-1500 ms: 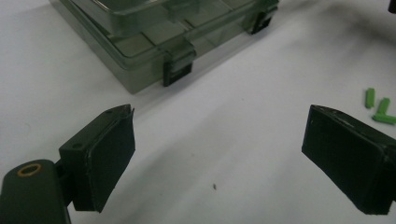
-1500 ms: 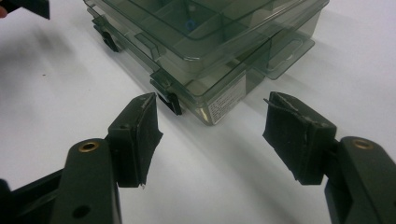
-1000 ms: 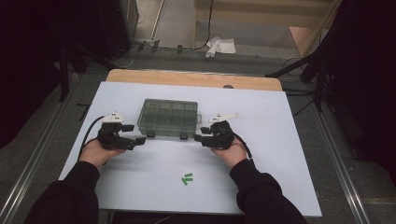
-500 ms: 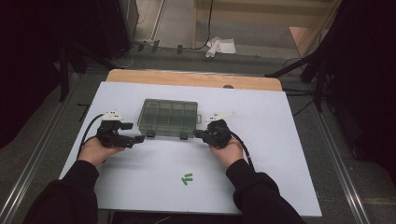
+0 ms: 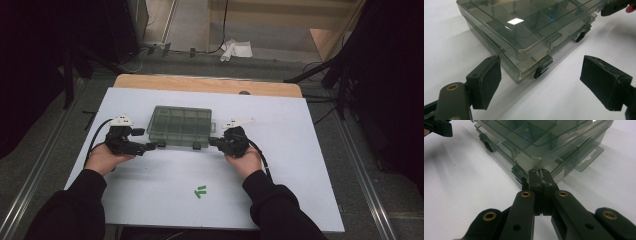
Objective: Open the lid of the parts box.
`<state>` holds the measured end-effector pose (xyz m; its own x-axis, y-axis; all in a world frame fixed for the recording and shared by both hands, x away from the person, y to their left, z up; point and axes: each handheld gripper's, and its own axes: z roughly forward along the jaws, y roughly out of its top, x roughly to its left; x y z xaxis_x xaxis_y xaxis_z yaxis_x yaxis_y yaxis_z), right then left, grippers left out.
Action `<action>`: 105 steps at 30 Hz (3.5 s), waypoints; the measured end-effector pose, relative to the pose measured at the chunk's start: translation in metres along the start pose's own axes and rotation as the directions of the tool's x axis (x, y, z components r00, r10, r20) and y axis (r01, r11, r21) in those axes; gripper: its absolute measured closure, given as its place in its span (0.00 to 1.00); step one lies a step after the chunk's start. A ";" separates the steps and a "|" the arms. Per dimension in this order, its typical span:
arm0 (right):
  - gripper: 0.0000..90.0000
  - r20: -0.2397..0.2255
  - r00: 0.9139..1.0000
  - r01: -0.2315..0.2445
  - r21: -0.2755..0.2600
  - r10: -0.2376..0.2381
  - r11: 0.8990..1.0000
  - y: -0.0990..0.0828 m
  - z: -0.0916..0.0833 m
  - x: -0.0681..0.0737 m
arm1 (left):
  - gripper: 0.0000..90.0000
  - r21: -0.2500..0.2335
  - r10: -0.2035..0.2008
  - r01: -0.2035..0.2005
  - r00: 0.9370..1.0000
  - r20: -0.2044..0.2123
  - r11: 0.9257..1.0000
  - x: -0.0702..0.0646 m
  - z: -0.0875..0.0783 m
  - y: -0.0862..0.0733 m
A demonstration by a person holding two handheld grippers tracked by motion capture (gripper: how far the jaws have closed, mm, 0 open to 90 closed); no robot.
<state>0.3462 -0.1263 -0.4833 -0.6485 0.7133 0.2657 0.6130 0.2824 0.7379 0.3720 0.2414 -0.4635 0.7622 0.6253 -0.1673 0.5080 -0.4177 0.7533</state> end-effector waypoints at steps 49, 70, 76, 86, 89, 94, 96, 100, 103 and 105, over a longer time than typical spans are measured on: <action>1.00 0.010 1.000 -0.027 -0.018 0.027 0.999 0.041 -0.003 0.007 | 0.43 -0.087 0.033 -0.038 0.997 -0.064 0.995 0.036 0.004 0.029; 1.00 0.013 0.999 -0.047 -0.069 0.048 0.996 0.048 -0.011 0.005 | 0.64 -0.142 0.009 -0.026 0.994 -0.113 0.990 0.030 0.006 0.036; 1.00 0.035 0.999 -0.036 -0.070 0.039 0.997 0.050 -0.010 0.004 | 0.64 -0.150 0.005 -0.024 0.993 -0.121 0.988 0.032 0.009 0.037; 1.00 0.054 0.998 -0.037 -0.074 0.041 0.997 0.054 -0.009 0.002 | 0.64 -0.172 -0.001 -0.017 0.995 -0.104 0.985 0.036 0.009 0.042; 1.00 0.059 0.998 -0.031 -0.068 0.035 0.997 0.056 -0.008 0.002 | 0.64 -0.174 0.000 -0.019 0.994 -0.107 0.985 0.037 0.010 0.044; 1.00 0.060 0.997 -0.044 -0.069 0.048 0.997 0.058 -0.008 0.001 | 0.64 -0.173 0.005 -0.023 0.994 -0.106 0.985 0.038 0.013 0.045; 0.99 0.062 0.996 -0.052 -0.072 0.057 0.996 0.061 -0.009 0.001 | 0.64 -0.173 0.004 -0.023 0.994 -0.105 0.985 0.040 0.013 0.046; 0.99 0.059 0.995 -0.070 -0.078 0.075 0.994 0.063 -0.009 -0.001 | 0.64 -0.166 0.006 -0.023 0.995 -0.102 0.986 0.042 0.015 0.046; 0.99 0.056 0.995 -0.080 -0.080 0.085 0.994 0.064 -0.008 -0.001 | 0.64 -0.170 0.001 -0.019 0.994 -0.105 0.985 0.043 0.016 0.046; 0.99 0.058 0.994 -0.085 -0.079 0.090 0.993 0.066 -0.008 -0.001 | 0.64 -0.180 -0.001 -0.018 0.994 -0.109 0.984 0.044 0.016 0.047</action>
<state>0.3832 -0.1138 -0.4299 -0.5635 0.7717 0.2948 0.6284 0.1688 0.7594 0.4360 0.2391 -0.4460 0.7135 0.6938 -0.0982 0.4135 -0.3037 0.8584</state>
